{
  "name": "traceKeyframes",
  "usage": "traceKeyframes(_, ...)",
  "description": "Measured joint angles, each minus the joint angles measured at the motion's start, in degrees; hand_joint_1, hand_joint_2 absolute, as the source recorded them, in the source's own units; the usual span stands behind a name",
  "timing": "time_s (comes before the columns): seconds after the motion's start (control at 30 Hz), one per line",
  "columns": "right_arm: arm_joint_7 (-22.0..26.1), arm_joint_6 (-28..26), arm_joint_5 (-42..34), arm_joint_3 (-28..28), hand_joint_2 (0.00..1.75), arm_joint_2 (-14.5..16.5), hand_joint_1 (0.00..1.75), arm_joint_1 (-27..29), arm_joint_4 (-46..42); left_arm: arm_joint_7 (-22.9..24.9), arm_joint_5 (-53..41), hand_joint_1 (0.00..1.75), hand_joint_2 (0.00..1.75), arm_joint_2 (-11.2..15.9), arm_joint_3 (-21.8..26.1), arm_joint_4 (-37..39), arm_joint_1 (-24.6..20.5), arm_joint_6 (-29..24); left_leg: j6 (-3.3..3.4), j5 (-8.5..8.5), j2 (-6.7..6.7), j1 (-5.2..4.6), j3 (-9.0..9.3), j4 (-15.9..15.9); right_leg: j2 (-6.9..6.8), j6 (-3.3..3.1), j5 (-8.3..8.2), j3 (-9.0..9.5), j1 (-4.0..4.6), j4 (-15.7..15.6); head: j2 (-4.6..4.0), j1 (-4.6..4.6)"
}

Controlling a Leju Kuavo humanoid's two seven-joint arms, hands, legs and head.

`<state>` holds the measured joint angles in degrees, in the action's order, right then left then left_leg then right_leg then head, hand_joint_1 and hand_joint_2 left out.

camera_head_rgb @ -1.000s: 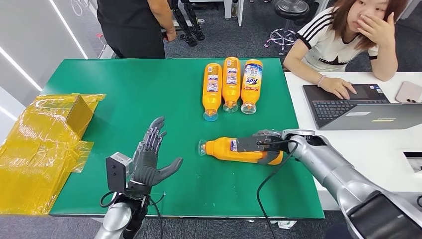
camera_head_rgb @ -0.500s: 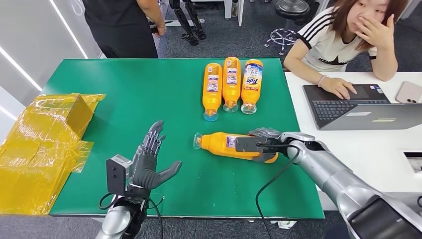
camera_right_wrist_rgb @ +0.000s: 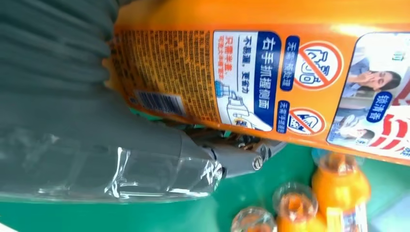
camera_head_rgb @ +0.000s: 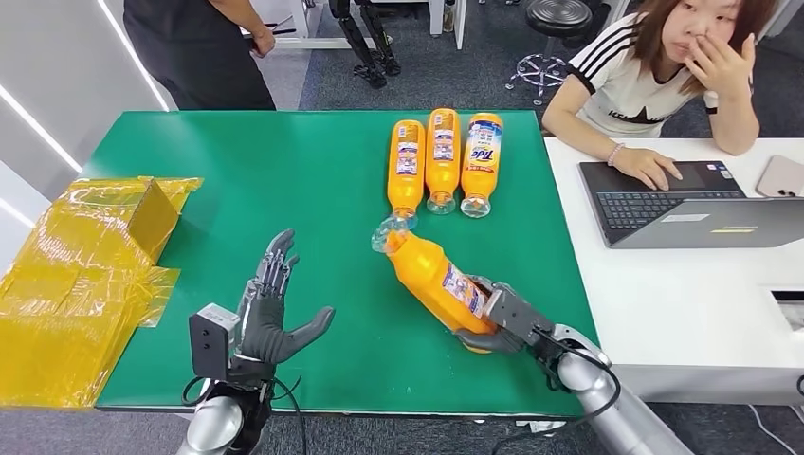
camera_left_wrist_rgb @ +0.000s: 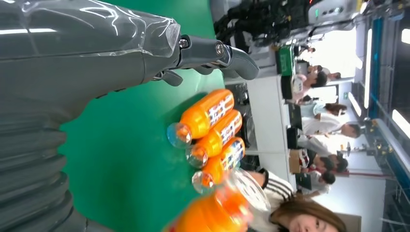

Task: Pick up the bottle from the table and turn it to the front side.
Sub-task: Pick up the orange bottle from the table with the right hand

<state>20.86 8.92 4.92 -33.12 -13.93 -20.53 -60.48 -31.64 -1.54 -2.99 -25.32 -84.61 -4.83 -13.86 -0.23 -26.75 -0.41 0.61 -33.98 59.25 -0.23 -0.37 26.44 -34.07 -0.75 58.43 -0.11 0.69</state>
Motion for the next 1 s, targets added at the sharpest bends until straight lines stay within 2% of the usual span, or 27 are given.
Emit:
traceKeyframes(0.17, 3.66, -3.05, -3.52, 6.95, 1.75, 1.32, 1.75, 6.45, -5.04, -0.39, -0.86, 0.00, 1.75, 0.47, 0.27, 0.00, 0.03, 0.17, 0.00, 0.00, 0.01, 0.00, -0.01, 0.00, 0.01, 0.00, 0.00, -0.01, 0.00, 0.00, 0.00, 0.01)
traceKeyframes(0.33, 5.80, -5.43, -3.54, 11.34, 1.75, 3.86, 1.75, 8.16, -7.97, 1.28, 0.22, 0.00, 1.75, 0.45, 0.31, 0.37, -2.09, 4.70, 0.00, 0.03, 0.07, 0.00, 0.00, 0.00, 0.06, -0.01, -0.02, -0.04, 0.00, 0.01, 0.00, 0.00)
traceKeyframes(0.5, 7.02, -9.46, 0.25, 11.26, 1.75, 8.87, 1.75, 4.48, -8.43, 5.50, 4.82, 0.00, 1.75, -1.11, 0.20, 4.24, -9.29, 13.94, -0.08, 0.21, 0.14, 0.01, -0.04, 0.00, 0.14, -0.09, -0.22, -0.15, 0.00, 0.07, 0.00, 0.01)
traceKeyframes(0.63, 5.87, -10.65, 1.87, 9.34, 1.75, 12.36, 1.75, -0.01, -7.76, 8.18, 8.33, 0.00, 1.75, -2.73, -0.06, 7.81, -15.75, 18.66, -0.15, 0.34, 0.15, 0.02, -0.05, 0.00, 0.17, -0.10, -0.29, -0.17, 0.01, 0.09, 0.00, 0.01)
traceKeyframes(0.77, 5.51, -11.30, 2.31, 7.87, 1.75, 14.28, 1.75, -2.53, -6.68, 9.12, 9.86, 0.00, 1.75, -3.53, -0.11, 10.34, -19.92, 20.19, -0.14, 0.35, 0.15, 0.01, -0.06, 0.00, 0.17, -0.09, -0.29, -0.17, 0.00, 0.11, 0.00, 0.01)
traceKeyframes(1.0, 5.44, -11.88, 3.55, 6.45, 1.75, 15.52, 1.75, -4.32, -4.92, 10.14, 11.47, 0.00, 1.75, -3.91, -0.19, 13.16, -22.80, 21.96, -0.14, 0.35, 0.14, 0.01, -0.19, 0.00, 0.16, -0.09, -0.29, -0.28, 0.00, 0.10, 0.00, 0.01)
